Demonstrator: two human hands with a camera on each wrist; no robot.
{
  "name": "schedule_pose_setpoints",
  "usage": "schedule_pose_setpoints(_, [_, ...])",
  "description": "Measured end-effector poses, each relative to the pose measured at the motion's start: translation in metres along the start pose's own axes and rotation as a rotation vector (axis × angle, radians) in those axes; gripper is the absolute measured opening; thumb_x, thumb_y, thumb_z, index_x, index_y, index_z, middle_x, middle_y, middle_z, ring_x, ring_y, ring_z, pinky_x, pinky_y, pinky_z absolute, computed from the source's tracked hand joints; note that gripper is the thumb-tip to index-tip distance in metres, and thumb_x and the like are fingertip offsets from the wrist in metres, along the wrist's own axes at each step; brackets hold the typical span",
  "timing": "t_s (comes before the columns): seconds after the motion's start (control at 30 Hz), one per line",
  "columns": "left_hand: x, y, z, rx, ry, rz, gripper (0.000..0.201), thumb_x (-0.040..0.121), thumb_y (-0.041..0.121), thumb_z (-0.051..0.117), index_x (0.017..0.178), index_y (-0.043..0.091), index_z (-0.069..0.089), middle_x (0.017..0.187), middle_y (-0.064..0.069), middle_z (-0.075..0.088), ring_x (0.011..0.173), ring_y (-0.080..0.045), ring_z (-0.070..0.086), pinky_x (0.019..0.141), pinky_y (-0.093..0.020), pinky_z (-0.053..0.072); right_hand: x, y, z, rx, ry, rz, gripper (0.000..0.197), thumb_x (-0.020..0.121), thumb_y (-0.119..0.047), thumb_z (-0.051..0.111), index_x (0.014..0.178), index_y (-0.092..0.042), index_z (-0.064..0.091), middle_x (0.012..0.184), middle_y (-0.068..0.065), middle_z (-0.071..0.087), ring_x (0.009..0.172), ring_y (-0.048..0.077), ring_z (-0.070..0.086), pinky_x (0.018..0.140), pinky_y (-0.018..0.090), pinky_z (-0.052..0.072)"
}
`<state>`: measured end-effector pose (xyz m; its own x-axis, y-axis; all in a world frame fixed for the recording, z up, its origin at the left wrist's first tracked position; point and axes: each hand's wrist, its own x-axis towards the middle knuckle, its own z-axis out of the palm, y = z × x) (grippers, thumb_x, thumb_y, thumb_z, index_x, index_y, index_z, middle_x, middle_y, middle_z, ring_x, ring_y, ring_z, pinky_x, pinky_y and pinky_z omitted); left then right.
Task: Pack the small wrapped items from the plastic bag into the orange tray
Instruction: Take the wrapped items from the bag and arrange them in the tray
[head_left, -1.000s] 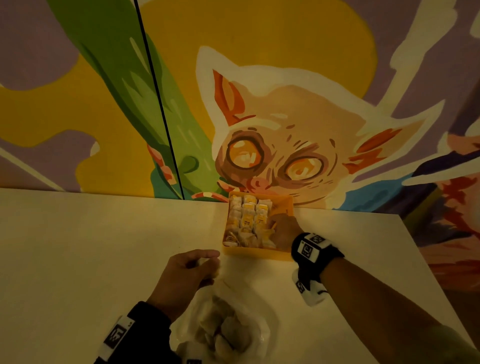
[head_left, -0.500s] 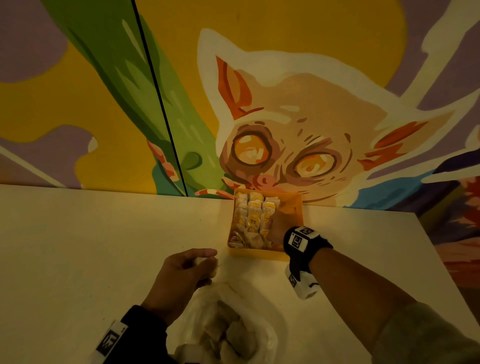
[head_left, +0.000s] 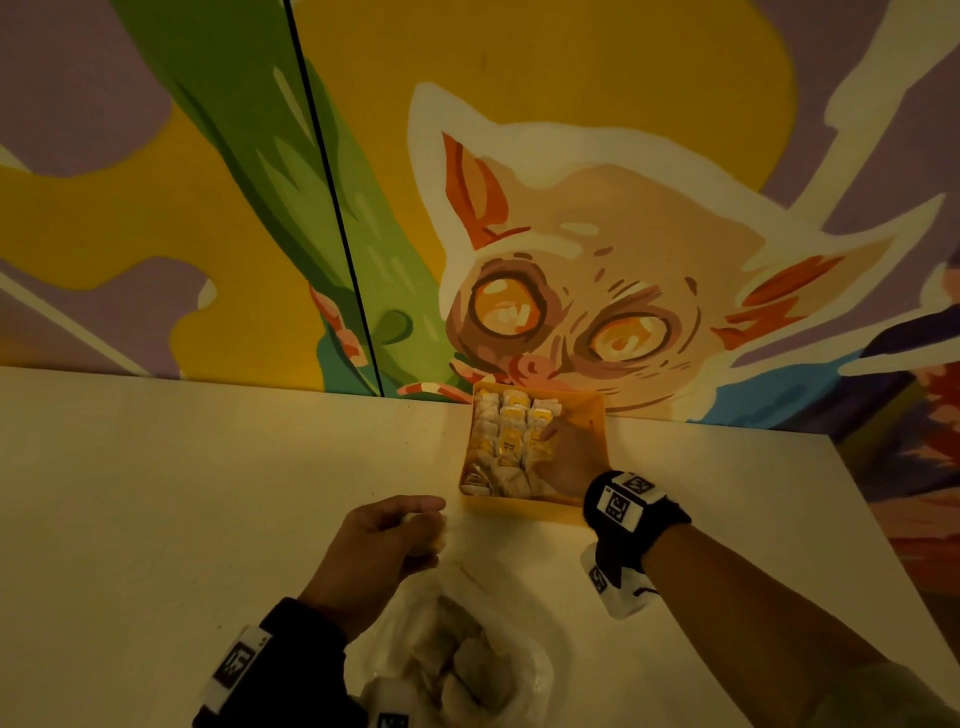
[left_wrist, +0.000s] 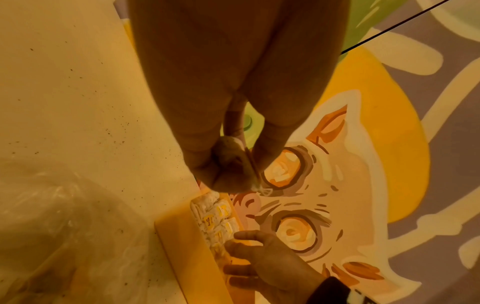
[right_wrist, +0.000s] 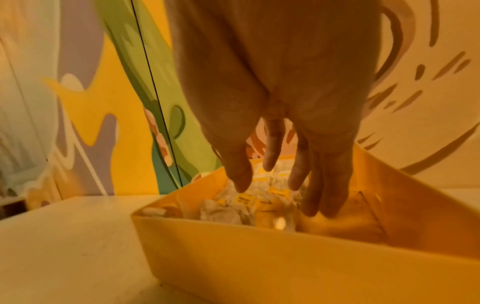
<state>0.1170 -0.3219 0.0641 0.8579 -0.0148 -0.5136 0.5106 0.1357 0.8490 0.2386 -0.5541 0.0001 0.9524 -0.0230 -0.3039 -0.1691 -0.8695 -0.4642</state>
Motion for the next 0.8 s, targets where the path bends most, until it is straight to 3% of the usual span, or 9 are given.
schedule_pose_setpoints(0.13, [-0.006,-0.003,0.003,-0.031,-0.008,-0.007,0.019,0.093,0.002,0.055,0.103,0.005,0.071,0.092,-0.011,0.068,0.084,-0.022,0.065,0.07,-0.031,0.055,-0.041,-0.019,-0.006,0.255,0.141,-0.114,0.019,0.087,-0.017,0.065,0.104,-0.02,0.058,0.099,0.001,0.065,0.085,0.015,0.059,0.069,0.028,0.049])
schedule_pose_setpoints(0.23, [-0.01,-0.005,0.009,-0.057,0.017,-0.017,0.023,0.096,0.003,0.05,0.101,0.002,0.072,0.102,-0.011,0.067,0.091,-0.025,0.065,0.071,-0.033,0.057,-0.084,-0.042,-0.006,0.519,0.02,-0.197,0.007,0.09,-0.026,0.066,0.095,-0.023,0.062,0.085,-0.008,0.066,0.075,0.014,0.065,0.058,0.023,0.05])
schedule_pose_setpoints(0.4, [-0.018,-0.007,0.016,-0.109,0.018,-0.048,0.025,0.093,0.003,0.05,0.09,0.0,0.075,0.091,-0.017,0.07,0.087,-0.029,0.064,0.077,-0.039,0.057,-0.136,-0.064,0.011,0.703,-0.227,-0.148,0.028,0.083,-0.037,0.073,0.098,-0.018,0.06,0.083,0.004,0.068,0.061,0.022,0.069,0.054,0.03,0.056])
schedule_pose_setpoints(0.6, [-0.027,-0.006,0.014,-0.133,0.03,-0.04,0.024,0.093,0.011,0.053,0.094,0.004,0.076,0.102,-0.016,0.069,0.096,-0.033,0.067,0.084,-0.046,0.058,-0.155,-0.064,0.03,0.834,-0.127,-0.055,0.02,0.079,-0.023,0.079,0.086,-0.013,0.063,0.08,0.005,0.066,0.063,0.024,0.069,0.063,0.041,0.061])
schedule_pose_setpoints(0.7, [-0.033,-0.006,0.011,-0.101,0.004,-0.005,0.021,0.089,0.0,0.054,0.097,0.0,0.074,0.102,-0.019,0.071,0.093,-0.032,0.068,0.079,-0.039,0.06,-0.158,-0.063,0.027,0.909,-0.05,-0.04,0.018,0.08,-0.017,0.078,0.079,-0.011,0.062,0.085,0.007,0.066,0.072,0.028,0.07,0.065,0.044,0.061])
schedule_pose_setpoints(0.8, [-0.04,-0.008,0.006,0.014,-0.071,0.046,0.016,0.09,0.004,0.06,0.098,0.004,0.074,0.097,-0.016,0.074,0.089,-0.027,0.07,0.078,-0.033,0.057,-0.162,-0.063,0.016,0.929,-0.01,-0.077,0.014,0.082,-0.014,0.075,0.082,-0.012,0.061,0.092,0.012,0.069,0.076,0.027,0.071,0.063,0.037,0.061])
